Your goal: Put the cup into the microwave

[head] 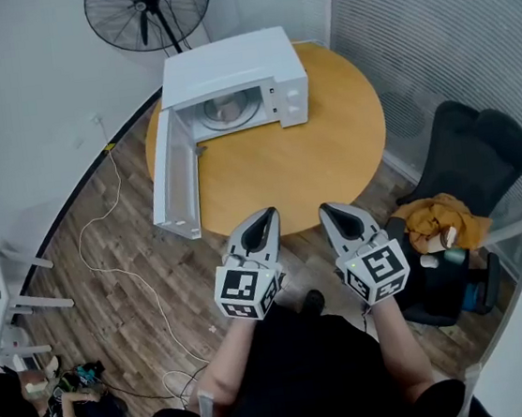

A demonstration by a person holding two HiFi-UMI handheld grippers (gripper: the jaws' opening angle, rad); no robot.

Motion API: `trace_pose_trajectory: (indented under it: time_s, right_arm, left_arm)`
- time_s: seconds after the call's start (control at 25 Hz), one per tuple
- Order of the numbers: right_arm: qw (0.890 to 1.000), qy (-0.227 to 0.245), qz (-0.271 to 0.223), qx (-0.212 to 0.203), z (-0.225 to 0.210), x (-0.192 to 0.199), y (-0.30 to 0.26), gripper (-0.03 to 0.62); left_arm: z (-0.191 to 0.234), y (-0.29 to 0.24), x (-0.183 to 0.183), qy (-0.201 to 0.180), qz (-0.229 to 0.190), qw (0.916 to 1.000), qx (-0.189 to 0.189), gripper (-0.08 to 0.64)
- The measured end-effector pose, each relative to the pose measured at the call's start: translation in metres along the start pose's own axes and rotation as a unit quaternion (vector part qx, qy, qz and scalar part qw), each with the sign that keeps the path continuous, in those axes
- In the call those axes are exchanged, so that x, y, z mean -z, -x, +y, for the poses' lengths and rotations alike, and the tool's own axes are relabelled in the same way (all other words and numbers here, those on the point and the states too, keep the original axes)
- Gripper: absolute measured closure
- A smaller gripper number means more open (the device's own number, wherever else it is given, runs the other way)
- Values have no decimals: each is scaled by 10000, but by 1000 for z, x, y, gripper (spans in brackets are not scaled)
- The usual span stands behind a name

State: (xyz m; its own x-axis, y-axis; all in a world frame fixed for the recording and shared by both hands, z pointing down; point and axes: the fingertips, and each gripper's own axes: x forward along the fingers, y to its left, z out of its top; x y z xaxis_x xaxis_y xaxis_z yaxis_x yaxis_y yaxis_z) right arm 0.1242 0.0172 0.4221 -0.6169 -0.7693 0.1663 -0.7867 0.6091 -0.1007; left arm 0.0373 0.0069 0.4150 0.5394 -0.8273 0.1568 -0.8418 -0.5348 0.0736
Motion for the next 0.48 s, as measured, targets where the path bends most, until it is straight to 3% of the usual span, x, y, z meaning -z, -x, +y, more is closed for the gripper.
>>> trace_pose_trajectory:
  time_s: [0.48]
  right_arm:
    - [10000,80,42,-12,4,-3,-8,583]
  left_arm:
    - [9,0,-2,-5,4,10000,-27,563]
